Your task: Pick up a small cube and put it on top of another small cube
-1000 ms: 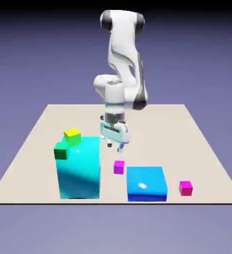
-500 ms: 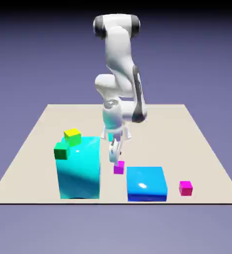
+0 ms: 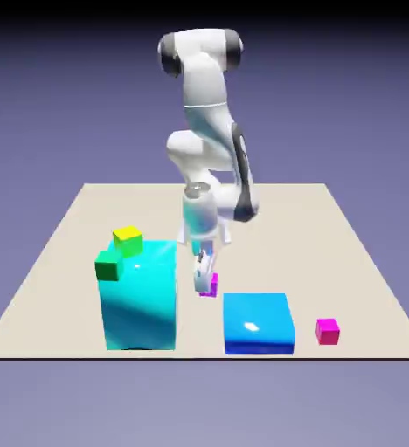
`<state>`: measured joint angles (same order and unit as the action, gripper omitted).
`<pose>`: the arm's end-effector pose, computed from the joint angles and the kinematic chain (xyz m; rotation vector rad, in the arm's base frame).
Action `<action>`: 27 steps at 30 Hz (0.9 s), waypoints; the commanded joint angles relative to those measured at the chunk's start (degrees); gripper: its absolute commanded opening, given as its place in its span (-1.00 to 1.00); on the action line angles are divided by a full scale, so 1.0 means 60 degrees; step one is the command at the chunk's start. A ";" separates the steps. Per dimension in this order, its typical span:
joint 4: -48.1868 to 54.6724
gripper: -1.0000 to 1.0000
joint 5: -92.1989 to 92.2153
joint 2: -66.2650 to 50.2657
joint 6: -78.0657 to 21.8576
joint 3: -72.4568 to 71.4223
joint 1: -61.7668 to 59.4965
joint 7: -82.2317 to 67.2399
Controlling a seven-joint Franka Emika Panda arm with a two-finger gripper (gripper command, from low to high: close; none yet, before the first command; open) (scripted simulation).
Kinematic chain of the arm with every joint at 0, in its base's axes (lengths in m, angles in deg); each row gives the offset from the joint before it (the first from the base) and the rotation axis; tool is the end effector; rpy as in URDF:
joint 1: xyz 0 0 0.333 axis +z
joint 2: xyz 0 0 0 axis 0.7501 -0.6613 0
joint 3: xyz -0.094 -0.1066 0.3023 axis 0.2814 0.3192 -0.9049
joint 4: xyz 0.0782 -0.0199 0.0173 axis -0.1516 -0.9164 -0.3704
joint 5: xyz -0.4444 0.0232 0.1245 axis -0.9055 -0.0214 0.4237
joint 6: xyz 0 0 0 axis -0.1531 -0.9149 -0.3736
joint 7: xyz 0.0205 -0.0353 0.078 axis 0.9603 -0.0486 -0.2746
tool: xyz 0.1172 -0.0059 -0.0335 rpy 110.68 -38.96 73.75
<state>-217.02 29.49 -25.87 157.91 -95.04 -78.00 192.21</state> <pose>0.3447 0.0027 0.1157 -0.9612 2.9320 0.1553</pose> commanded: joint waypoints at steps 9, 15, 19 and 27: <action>0.1137 -1.00 -0.0349 0.0775 -0.2997 0.1136 0.0634 -0.2187; 0.2492 -1.00 -0.1238 0.1046 -0.5488 0.2684 0.1364 -0.4057; 0.3396 -1.00 -0.1831 0.1228 -0.7150 0.3716 0.1851 -0.5303; 0.5480 -1.00 -0.3309 0.1845 -0.9780 0.5551 0.1928 -0.6985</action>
<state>-184.14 9.78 -14.80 99.26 -61.73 -66.41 150.25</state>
